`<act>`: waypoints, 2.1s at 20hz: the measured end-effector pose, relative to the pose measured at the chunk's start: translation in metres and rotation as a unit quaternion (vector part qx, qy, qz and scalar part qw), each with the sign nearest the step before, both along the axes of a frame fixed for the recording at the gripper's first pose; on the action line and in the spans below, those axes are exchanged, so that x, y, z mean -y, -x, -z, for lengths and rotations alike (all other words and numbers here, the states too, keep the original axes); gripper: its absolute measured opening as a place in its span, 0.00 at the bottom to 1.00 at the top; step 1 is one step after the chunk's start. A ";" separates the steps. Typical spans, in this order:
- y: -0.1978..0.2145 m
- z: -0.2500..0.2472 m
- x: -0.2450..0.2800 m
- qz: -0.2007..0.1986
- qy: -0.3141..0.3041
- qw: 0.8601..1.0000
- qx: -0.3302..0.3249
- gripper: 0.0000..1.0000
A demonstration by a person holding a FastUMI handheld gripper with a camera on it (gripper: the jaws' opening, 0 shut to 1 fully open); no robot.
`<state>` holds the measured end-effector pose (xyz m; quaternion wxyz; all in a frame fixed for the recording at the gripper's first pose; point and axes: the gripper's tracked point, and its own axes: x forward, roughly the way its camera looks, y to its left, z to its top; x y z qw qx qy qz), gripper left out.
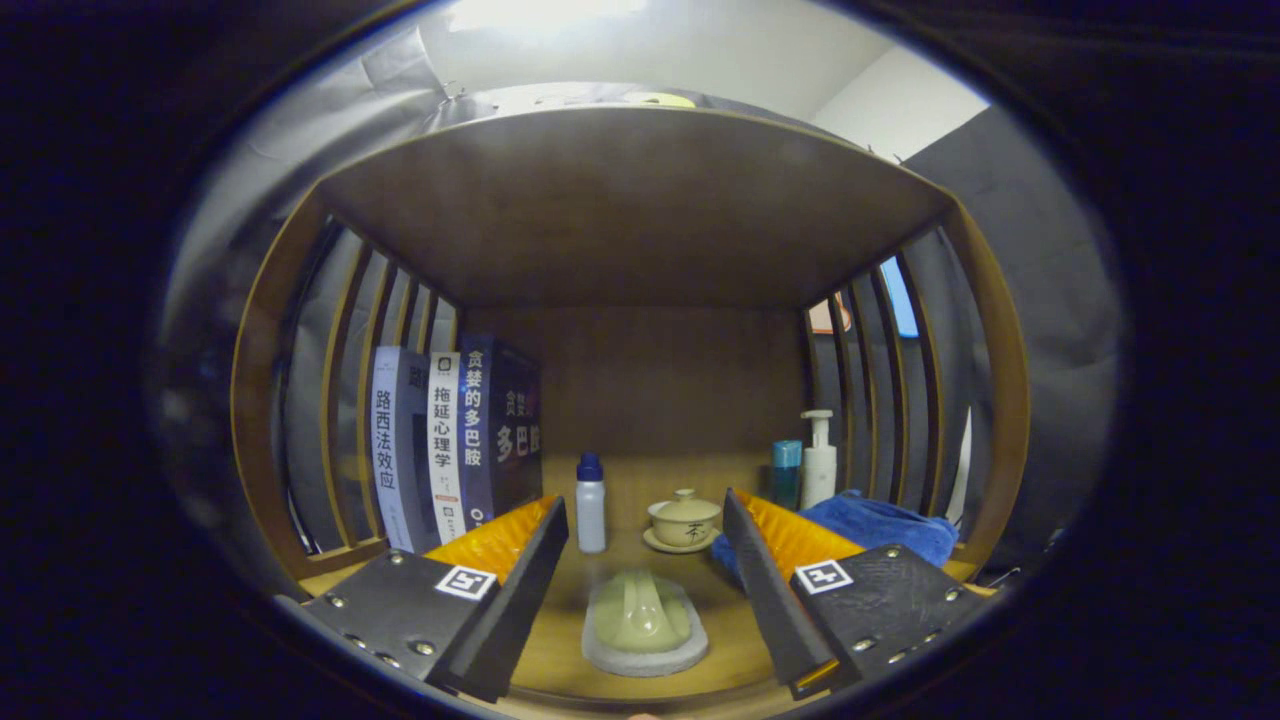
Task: Pull open the drawer, take out the items inside it, and place them on the countertop above the cabinet.
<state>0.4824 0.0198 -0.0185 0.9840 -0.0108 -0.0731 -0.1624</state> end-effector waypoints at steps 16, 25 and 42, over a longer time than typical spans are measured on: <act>0.145 -0.032 -0.025 -0.102 -0.030 0.994 -0.024 0.93; 0.244 0.040 -0.057 -0.112 -0.027 0.991 -0.062 0.93; 0.257 0.146 -0.060 -0.090 -0.020 0.979 -0.181 0.94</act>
